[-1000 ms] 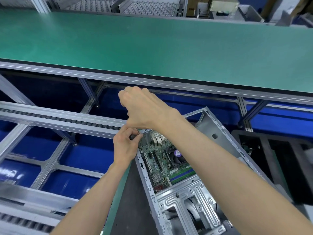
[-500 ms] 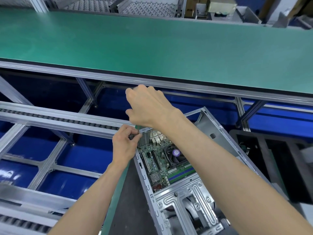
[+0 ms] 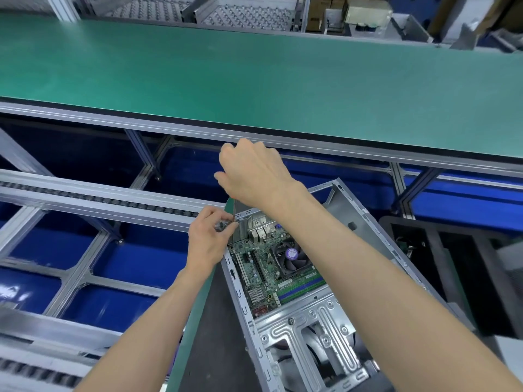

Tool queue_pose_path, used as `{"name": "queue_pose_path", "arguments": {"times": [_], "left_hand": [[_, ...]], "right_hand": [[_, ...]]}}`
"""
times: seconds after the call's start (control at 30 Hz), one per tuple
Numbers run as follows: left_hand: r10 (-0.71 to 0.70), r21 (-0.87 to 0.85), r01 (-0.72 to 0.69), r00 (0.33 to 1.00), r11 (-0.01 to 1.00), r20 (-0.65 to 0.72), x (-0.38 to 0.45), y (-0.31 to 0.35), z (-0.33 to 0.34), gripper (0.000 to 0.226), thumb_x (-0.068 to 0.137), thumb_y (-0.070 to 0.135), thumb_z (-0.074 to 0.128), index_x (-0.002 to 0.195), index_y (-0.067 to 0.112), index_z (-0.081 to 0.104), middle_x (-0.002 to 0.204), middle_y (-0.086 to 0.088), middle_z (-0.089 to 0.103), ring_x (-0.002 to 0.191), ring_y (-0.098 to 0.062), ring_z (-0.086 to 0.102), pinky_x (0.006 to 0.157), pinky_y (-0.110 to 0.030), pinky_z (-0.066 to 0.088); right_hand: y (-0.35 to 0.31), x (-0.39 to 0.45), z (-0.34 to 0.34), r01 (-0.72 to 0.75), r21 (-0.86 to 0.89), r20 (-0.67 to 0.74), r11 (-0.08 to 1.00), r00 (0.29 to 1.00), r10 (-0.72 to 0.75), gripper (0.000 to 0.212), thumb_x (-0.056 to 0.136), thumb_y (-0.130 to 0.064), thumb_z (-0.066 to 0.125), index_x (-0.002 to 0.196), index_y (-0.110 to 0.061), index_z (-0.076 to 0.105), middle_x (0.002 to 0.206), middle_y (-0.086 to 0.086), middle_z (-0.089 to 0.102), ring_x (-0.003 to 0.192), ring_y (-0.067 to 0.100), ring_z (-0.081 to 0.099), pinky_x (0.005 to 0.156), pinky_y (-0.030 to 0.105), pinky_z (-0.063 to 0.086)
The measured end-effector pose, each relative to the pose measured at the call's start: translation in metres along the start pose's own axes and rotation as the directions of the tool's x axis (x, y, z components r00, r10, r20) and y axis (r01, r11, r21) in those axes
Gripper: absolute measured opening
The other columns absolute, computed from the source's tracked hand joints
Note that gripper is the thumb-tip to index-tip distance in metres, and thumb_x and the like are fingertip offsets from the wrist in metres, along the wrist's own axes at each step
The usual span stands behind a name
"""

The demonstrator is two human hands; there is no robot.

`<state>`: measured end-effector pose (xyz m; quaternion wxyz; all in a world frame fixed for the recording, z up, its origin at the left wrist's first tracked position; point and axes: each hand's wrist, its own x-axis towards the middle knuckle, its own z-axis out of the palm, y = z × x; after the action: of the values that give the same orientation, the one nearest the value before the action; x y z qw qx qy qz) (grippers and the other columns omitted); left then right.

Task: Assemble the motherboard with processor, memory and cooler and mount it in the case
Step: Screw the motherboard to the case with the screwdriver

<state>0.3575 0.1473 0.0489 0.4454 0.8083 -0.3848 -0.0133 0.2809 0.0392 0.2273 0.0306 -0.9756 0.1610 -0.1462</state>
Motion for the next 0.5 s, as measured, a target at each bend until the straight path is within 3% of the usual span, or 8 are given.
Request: {"name": "queue_pose_path", "arguments": {"times": [0.07, 0.17, 0.23, 0.33, 0.5], "left_hand": [[-0.005, -0.004, 0.005, 1.000, 1.000, 0.006, 0.001, -0.001, 0.000, 0.010, 0.081, 0.011, 0.081, 0.081, 0.013, 0.072, 0.087, 0.004, 0.060, 0.079, -0.009, 0.053, 0.068, -0.010, 0.037], [-0.027, -0.006, 0.027, 1.000, 1.000, 0.011, 0.001, -0.003, 0.000, 0.011, 0.082, 0.013, 0.080, 0.080, 0.015, 0.070, 0.087, 0.006, 0.058, 0.081, -0.008, 0.053, 0.069, -0.011, 0.036], [-0.019, -0.014, 0.020, 0.999, 1.000, 0.028, 0.001, -0.004, 0.001, 0.011, 0.082, 0.013, 0.080, 0.080, 0.016, 0.069, 0.088, 0.007, 0.057, 0.082, -0.006, 0.052, 0.069, -0.011, 0.037], [-0.005, -0.011, 0.005, 0.999, 1.000, 0.048, 0.002, -0.004, 0.002, 0.010, 0.082, 0.014, 0.080, 0.081, 0.016, 0.070, 0.091, 0.006, 0.057, 0.081, -0.008, 0.052, 0.069, -0.014, 0.038], [-0.004, -0.021, 0.005, 0.999, 1.000, 0.042, 0.003, -0.004, 0.002, 0.012, 0.083, 0.015, 0.079, 0.081, 0.017, 0.068, 0.090, 0.005, 0.057, 0.079, -0.011, 0.051, 0.068, -0.027, 0.040]], "right_hand": [[0.002, 0.001, -0.003, 0.014, 0.029, 0.042, 0.999, 0.999, -0.016, 0.022, 0.091, -0.031, 0.061, 0.092, -0.014, 0.047, 0.083, 0.000, 0.039, 0.078, 0.028, 0.045, 0.065, 0.038, 0.034], [0.006, 0.002, -0.007, 0.055, 0.174, 0.148, 0.983, 0.986, -0.081, 0.025, 0.078, -0.016, 0.063, 0.101, -0.011, 0.055, 0.099, 0.004, 0.054, 0.085, 0.030, 0.053, 0.066, 0.038, 0.044], [0.005, 0.000, -0.003, 0.044, 0.138, 0.096, 0.989, 0.994, -0.058, 0.017, 0.084, -0.015, 0.061, 0.095, -0.009, 0.050, 0.090, 0.003, 0.050, 0.081, 0.030, 0.049, 0.063, 0.037, 0.039], [0.006, -0.001, -0.001, 0.001, 0.013, 0.022, 1.000, 1.000, -0.001, 0.024, 0.094, -0.028, 0.058, 0.088, -0.014, 0.039, 0.080, 0.000, 0.035, 0.076, 0.029, 0.040, 0.064, 0.037, 0.032], [0.010, 0.000, -0.003, 0.051, 0.181, 0.135, 0.982, 0.988, -0.076, 0.022, 0.077, -0.011, 0.062, 0.097, -0.010, 0.054, 0.093, 0.003, 0.053, 0.082, 0.030, 0.053, 0.065, 0.038, 0.043]]}}
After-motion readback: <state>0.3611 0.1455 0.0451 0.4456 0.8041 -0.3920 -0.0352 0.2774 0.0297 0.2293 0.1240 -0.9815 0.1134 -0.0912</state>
